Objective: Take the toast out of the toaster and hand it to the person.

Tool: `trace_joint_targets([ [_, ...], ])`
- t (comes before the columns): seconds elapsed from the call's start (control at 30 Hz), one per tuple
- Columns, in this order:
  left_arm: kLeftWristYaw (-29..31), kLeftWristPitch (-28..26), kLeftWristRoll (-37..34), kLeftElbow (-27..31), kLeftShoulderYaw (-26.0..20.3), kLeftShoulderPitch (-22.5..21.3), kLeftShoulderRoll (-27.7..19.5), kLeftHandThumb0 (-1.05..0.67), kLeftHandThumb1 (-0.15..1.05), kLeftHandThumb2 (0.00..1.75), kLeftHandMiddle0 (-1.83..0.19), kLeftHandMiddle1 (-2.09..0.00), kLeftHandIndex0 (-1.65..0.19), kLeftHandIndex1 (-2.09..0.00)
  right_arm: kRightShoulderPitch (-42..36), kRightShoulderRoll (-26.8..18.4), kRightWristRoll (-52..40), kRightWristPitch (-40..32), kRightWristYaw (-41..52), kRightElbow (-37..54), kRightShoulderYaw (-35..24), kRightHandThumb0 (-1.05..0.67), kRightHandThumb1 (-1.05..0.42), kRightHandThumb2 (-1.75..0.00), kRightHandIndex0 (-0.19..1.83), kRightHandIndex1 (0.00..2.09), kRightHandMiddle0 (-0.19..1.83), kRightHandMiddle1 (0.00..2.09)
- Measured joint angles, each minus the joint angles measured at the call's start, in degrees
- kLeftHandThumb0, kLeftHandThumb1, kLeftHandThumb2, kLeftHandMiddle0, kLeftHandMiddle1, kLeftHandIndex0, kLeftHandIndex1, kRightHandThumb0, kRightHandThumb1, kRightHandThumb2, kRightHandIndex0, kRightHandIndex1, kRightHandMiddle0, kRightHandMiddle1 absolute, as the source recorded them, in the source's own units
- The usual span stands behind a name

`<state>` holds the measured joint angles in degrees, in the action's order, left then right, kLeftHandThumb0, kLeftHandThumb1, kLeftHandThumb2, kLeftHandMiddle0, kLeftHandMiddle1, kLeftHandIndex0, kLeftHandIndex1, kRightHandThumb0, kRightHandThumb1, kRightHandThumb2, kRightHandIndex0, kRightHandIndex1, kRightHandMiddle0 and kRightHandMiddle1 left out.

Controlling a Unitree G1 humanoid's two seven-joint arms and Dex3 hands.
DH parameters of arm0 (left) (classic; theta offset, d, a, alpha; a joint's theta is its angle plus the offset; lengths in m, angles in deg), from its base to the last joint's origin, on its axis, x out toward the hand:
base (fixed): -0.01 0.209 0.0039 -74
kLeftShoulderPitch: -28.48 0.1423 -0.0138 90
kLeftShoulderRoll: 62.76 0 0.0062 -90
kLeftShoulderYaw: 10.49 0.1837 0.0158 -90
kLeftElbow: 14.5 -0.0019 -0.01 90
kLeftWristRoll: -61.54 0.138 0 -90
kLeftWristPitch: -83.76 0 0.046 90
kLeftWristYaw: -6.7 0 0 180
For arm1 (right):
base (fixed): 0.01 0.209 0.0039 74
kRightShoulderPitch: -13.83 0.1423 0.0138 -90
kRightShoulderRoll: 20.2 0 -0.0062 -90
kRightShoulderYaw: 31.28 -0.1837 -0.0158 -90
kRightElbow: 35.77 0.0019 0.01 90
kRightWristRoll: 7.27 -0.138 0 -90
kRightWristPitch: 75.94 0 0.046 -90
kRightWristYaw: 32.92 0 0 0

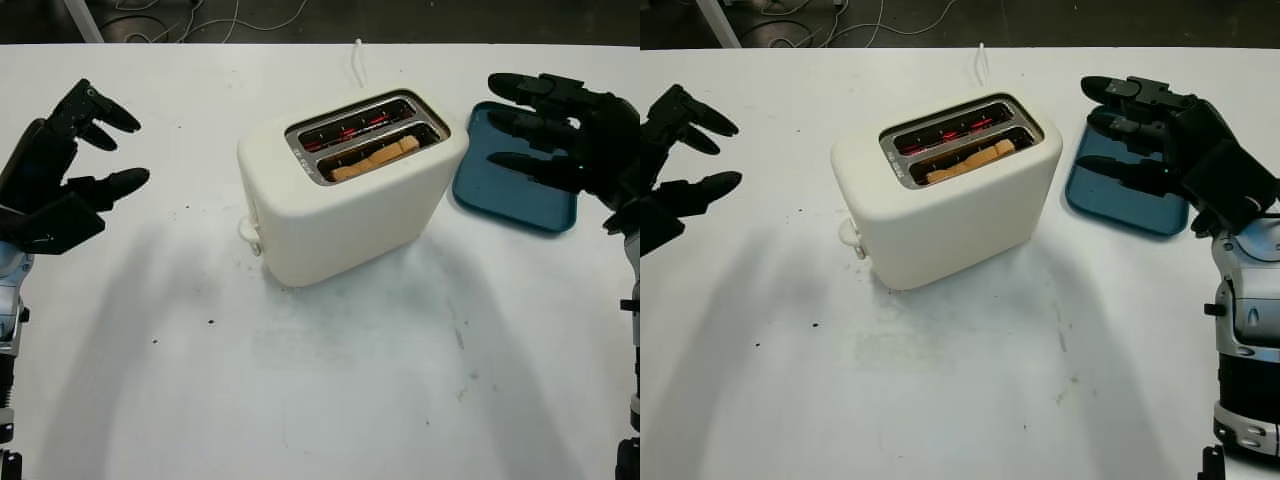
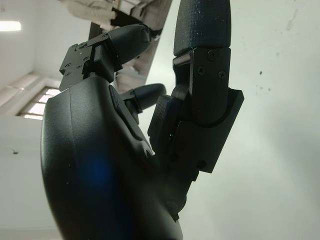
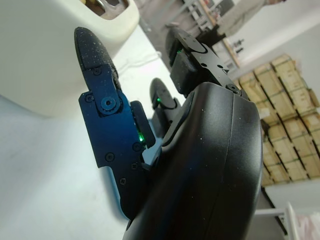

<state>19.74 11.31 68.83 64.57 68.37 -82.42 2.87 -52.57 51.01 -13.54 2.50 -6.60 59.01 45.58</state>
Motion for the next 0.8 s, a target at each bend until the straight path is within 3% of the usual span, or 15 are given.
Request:
trace_joint_targets([
  [0.8,0.0,0.0,0.0,0.1,0.0,0.0,0.0,-1.05,0.92,0.43,0.00,-1.69,0.00,-1.54,0.0,0.0,0.0,0.0,-0.1,0.0,0.0,-0.63,-0.79,0.00,0.55,0.00,0.52,0.00],
])
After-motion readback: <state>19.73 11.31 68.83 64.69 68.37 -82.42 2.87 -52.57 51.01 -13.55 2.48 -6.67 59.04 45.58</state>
